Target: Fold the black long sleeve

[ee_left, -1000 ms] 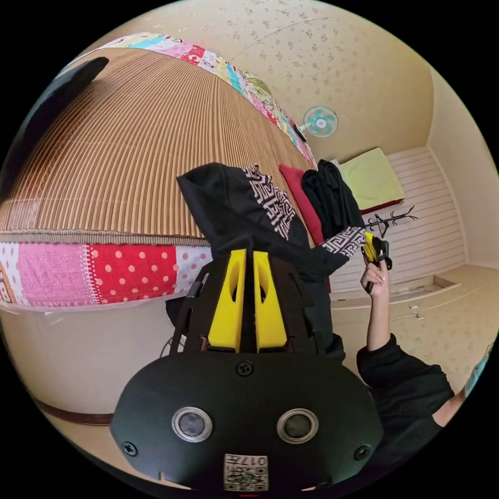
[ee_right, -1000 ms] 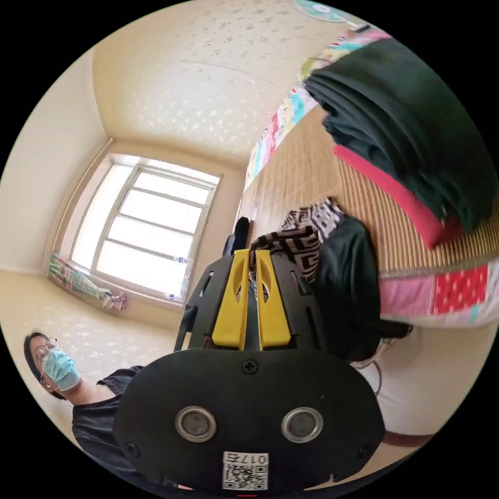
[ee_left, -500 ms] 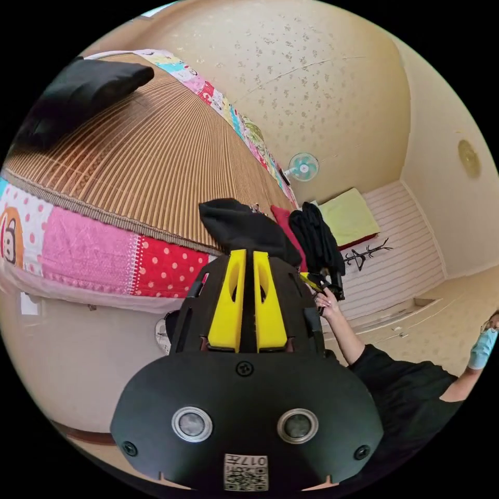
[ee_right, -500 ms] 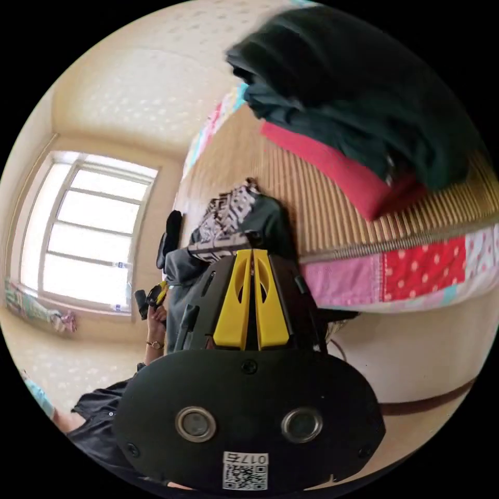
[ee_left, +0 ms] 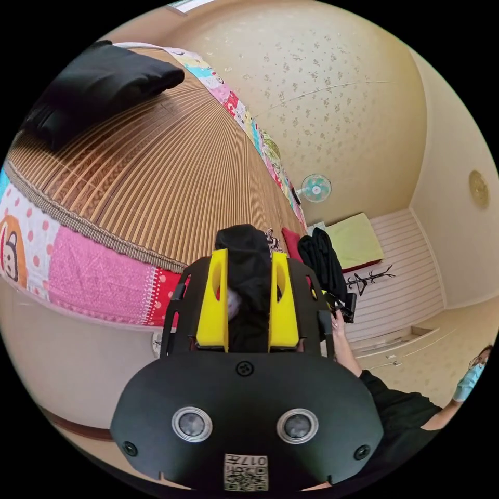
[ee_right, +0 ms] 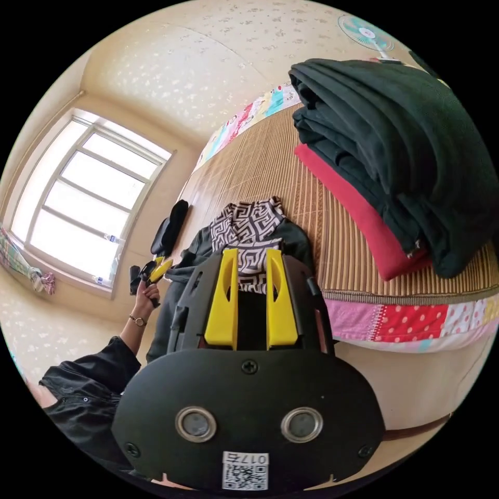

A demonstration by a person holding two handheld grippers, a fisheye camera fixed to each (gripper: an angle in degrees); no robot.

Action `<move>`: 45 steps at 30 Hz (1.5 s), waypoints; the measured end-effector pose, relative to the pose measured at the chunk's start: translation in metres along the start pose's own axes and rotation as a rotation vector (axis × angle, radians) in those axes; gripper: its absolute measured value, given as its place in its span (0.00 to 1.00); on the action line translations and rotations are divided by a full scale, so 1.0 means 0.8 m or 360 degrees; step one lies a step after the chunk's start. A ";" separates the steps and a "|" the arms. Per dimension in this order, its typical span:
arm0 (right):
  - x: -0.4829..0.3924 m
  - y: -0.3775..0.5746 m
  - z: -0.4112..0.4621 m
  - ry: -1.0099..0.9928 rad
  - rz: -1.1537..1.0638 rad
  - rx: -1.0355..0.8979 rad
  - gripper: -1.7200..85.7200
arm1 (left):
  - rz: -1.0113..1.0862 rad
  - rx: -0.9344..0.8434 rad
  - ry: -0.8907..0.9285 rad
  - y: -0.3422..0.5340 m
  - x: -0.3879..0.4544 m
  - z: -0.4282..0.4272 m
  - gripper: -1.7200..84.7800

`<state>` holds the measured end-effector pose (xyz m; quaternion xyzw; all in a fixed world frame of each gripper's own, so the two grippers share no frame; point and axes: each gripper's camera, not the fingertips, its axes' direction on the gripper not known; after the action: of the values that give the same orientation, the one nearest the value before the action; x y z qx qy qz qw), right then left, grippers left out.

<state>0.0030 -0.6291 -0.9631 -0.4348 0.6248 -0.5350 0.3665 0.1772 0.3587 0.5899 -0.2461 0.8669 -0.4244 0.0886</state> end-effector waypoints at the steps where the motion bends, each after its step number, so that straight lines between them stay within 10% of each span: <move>1: -0.005 -0.007 0.010 0.0037 -0.0009 -0.0034 0.12 | -0.0010 -0.0055 -0.0037 -0.021 0.000 0.012 0.17; 8: -0.049 -0.044 0.092 0.0415 -0.0092 -0.0303 0.04 | 0.0074 -0.0609 -0.0213 -0.097 0.020 0.120 0.04; 15: -0.073 -0.059 0.028 0.0494 -0.0033 0.0129 0.05 | 0.0055 -0.0240 -0.0088 -0.173 0.061 0.060 0.03; 20: -0.008 -0.080 0.081 0.0502 0.0253 -0.0289 0.10 | -0.0202 -0.0290 -0.0249 -0.185 0.011 0.074 0.18; 25: -0.006 -0.018 0.053 0.0464 0.0091 -0.0089 0.10 | -0.0112 -0.0140 -0.0176 -0.129 0.007 0.044 0.21; 32: 0.001 -0.019 0.062 0.0157 0.0029 0.0066 0.09 | 0.0448 -0.0460 -0.0146 -0.056 0.094 0.100 0.17; 45: -0.007 -0.133 0.109 0.0400 -0.0055 -0.0286 0.04 | 0.0431 -0.0648 -0.0266 -0.041 0.071 0.131 0.01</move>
<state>0.1018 -0.6594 -0.8723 -0.4063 0.7034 -0.5334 0.2358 0.1777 0.2408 0.5533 -0.1747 0.9492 -0.2037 0.1646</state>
